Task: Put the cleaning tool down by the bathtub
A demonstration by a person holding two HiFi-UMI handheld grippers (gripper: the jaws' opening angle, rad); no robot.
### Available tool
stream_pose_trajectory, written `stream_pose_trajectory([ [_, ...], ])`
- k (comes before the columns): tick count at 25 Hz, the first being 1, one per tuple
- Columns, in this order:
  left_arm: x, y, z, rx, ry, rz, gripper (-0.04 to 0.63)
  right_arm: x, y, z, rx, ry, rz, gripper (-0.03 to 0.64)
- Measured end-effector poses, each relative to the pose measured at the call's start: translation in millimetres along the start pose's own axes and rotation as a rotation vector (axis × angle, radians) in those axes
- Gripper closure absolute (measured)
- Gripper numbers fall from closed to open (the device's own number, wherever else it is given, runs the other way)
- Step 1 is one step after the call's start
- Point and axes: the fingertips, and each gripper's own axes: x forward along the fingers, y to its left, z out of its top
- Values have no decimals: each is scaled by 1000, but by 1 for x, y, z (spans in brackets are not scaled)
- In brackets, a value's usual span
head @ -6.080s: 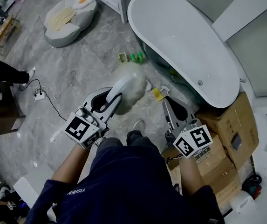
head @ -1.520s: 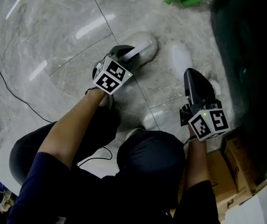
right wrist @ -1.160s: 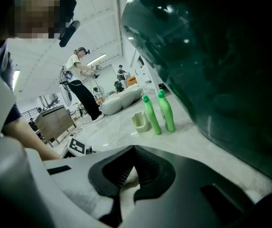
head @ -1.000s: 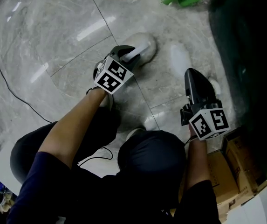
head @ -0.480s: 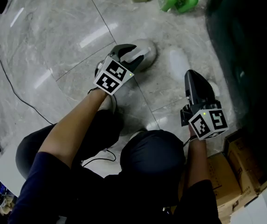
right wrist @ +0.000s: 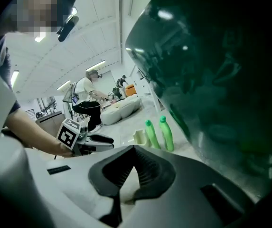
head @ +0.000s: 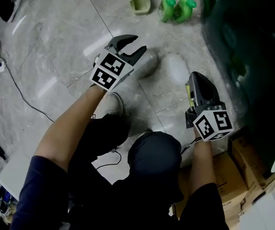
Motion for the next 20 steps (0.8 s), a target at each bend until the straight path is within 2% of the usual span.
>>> stream_pose_trajectory([
  [6,-75,1,47,-16,4,15,414,-40,45,72,-12,29,13,612],
  [12,-146,-5,111,-58,-29,42,414,-84,91,144,-25,51,24,612],
  [16,-201,-18,169,-50,-52,43,416,-122,123,200,-38,46,16,612],
  [20,-259,-34,241,-7,-96,48,416,-161,155,255,-46,21,17,612],
])
